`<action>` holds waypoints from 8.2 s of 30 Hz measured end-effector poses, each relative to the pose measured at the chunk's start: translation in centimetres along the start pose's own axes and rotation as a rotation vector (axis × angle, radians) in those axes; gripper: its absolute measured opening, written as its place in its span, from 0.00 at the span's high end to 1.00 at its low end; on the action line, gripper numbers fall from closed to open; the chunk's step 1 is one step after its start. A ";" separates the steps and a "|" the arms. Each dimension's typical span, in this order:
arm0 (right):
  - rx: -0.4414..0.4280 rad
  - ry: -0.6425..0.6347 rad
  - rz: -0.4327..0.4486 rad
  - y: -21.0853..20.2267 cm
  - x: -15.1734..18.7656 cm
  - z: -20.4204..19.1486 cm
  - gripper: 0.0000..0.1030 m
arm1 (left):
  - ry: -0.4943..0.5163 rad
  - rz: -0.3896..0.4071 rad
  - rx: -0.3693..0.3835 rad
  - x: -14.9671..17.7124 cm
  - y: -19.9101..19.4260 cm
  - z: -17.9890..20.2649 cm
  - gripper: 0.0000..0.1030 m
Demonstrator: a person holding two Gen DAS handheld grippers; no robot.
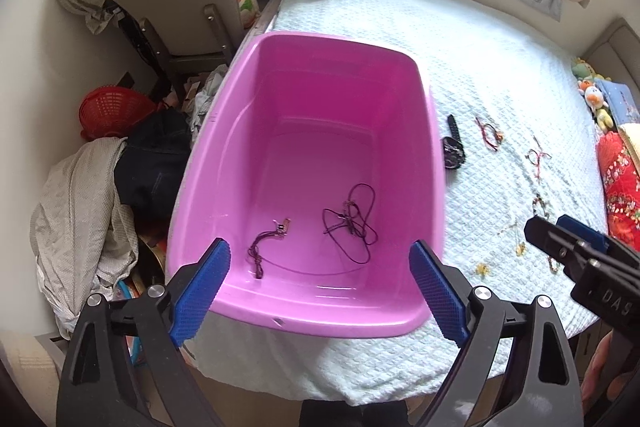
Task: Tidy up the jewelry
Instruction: 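Withdraw both open tools from the basin back over the bed, then grasp the orange braided bracelet with left tool while right grasps yellow flower charm, then carry the bracelet and flower charm up and over the pink basin, then open both tools to drop the bracelet and charm into the basin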
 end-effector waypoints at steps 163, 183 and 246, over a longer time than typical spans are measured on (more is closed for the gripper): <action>0.106 -0.182 0.223 14.2 14.4 19.2 0.78 | -0.009 0.225 0.019 15.5 18.1 18.2 0.90; 0.036 -0.170 0.256 -0.1 10.6 16.6 0.77 | 0.006 0.225 0.018 11.9 4.1 19.2 0.90; -0.003 -0.239 -0.028 7.0 -5.7 -11.6 0.50 | 0.018 0.058 0.009 -2.6 4.2 -7.9 0.27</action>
Point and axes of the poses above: each gripper's, at about its wrist camera, not at the fingertips, and y roughly the way its jaws point, z to its right, x to its underside, the point moved 3 cm from there along y, roughly the way its jaws point, and after that the axes turned 7 degrees about -x, right-handed, at the moved point
